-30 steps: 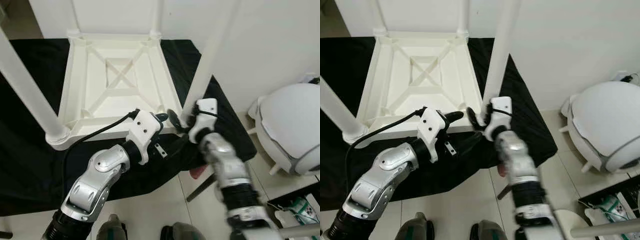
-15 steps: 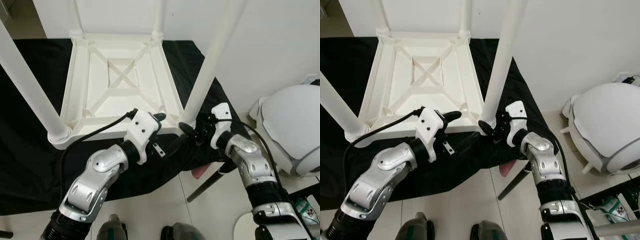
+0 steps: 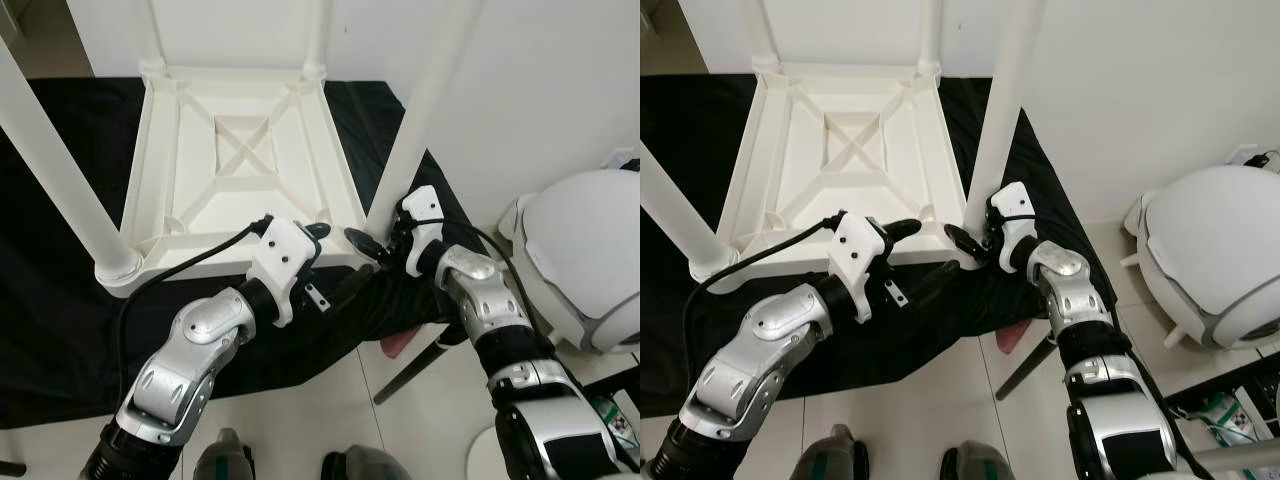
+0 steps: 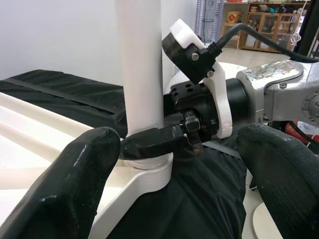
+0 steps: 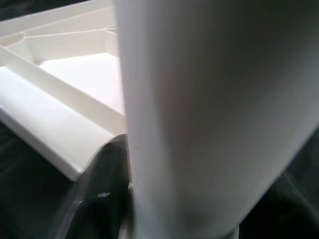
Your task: Building children table
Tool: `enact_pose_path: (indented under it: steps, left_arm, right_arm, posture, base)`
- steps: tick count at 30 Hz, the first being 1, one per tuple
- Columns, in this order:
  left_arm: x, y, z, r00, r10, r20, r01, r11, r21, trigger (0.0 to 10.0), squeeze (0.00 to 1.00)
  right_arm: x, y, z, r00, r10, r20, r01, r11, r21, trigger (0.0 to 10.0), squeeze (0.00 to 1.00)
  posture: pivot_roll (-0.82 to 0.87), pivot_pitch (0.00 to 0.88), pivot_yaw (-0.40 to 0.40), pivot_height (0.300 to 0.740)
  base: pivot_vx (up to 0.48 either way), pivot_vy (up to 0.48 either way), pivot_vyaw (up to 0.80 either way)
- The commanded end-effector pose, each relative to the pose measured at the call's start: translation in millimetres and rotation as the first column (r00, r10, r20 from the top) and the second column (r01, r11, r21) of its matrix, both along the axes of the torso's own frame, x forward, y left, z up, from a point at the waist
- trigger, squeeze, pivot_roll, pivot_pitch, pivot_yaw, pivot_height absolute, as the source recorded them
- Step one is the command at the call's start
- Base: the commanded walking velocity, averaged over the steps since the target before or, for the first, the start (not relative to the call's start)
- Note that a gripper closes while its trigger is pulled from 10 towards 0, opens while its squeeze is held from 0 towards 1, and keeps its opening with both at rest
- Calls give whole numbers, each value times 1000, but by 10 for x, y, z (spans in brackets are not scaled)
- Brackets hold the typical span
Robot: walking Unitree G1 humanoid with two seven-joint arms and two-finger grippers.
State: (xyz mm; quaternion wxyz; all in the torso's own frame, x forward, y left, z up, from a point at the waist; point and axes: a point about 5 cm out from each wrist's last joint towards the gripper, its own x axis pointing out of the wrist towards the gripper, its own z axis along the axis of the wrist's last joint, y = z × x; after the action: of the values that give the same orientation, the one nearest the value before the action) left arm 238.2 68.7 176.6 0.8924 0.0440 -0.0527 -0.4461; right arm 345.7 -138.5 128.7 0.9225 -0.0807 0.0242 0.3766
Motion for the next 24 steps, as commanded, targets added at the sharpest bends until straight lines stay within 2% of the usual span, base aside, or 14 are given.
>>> enact_pose_path:
  steps: [1,11,12,14,15,16,22,24]
  left_arm:
    - [1,2,24,1000,22,5,-22,1000,-4,10000,0]
    - [-10,2,22,1000,30,3,-30,999,-10,10000,0]
    - [-8,0,23,1000,31,3,-31,999,-10,10000,0]
    - [-8,0,23,1000,30,3,-30,999,-11,10000,0]
    - [-8,0,23,1000,30,3,-30,999,-11,10000,0]
    - [-11,2,18,1000,29,1,-29,1000,-10,10000,0]
    - [-15,0,13,1000,27,-2,-27,1000,-10,10000,0]
    - [-16,-3,6,1000,25,-3,-25,1000,-9,10000,0]
  right_arm:
    - [-5,-26,-86,999,20,-44,-22,999,-48,0,0]
    - [-9,-84,-141,999,26,-46,-29,997,-78,0,0]
    - [9,-95,-126,999,-2,-40,-1,998,-68,10000,0]
    - [52,-111,-75,995,-99,-12,98,994,-55,10000,0]
    - [52,-111,-75,995,-99,-12,98,994,-55,10000,0]
    - [69,-95,-58,981,-195,-23,194,980,-32,10000,0]
    - [53,-50,-52,964,-264,-39,264,964,-1,10000,0]
    - [2,7,-28,930,-368,-22,368,928,57,10000,0]
  posture:
    - [42,7,-73,740]
    - [41,12,-76,740]
    - [39,12,-77,740]
    - [38,13,-78,740]
    - [38,13,-78,740]
    - [34,13,-78,740]
    - [30,16,-77,740]
    - [26,16,-75,740]
  base:
    - [0,0,0]
    - [0,0,0]
    - [0,0,0]
    - [0,0,0]
    - [0,0,0]
    - [0,0,0]
    - [0,0,0]
    - [0,0,0]
